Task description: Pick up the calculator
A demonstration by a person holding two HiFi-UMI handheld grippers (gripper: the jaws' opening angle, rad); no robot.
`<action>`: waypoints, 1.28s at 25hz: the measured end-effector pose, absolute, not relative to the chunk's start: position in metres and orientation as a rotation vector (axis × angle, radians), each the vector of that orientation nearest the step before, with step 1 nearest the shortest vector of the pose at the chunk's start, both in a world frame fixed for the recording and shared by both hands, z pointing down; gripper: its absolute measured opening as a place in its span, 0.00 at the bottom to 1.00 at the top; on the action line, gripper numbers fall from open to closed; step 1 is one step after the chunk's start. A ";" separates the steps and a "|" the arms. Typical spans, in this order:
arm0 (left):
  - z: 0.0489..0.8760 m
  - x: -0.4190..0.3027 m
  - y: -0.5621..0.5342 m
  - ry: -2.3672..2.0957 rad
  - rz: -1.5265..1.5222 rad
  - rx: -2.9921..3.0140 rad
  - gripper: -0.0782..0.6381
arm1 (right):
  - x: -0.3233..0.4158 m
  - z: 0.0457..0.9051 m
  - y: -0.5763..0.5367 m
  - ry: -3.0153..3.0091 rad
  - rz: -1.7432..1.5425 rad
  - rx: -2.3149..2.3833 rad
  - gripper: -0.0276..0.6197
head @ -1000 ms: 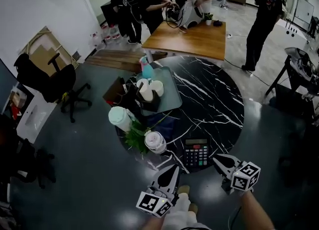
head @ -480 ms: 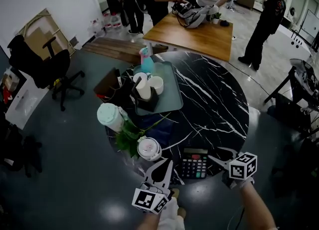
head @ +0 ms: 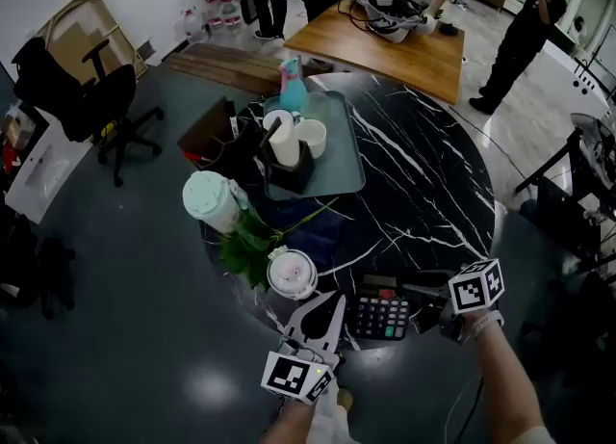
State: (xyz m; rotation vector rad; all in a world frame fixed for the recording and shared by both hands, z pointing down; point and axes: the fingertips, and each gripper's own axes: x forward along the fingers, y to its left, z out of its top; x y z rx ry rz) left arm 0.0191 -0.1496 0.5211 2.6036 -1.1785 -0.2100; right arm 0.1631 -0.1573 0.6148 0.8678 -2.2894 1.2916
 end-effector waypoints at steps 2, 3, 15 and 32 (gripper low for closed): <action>0.522 0.019 -0.151 -1.178 -0.215 2.602 0.12 | 0.158 0.614 -0.159 -2.285 1.331 0.833 0.36; 0.522 0.018 -0.151 -1.179 -0.218 2.599 0.12 | 0.156 0.614 -0.159 -2.282 1.354 0.812 0.36; 0.529 0.018 -0.151 -1.177 -0.239 2.577 0.12 | 0.147 0.618 -0.156 -2.238 1.412 0.623 0.25; 0.531 0.010 -0.145 -1.192 -0.234 2.540 0.12 | 0.146 0.600 -0.137 -2.432 1.486 0.529 0.13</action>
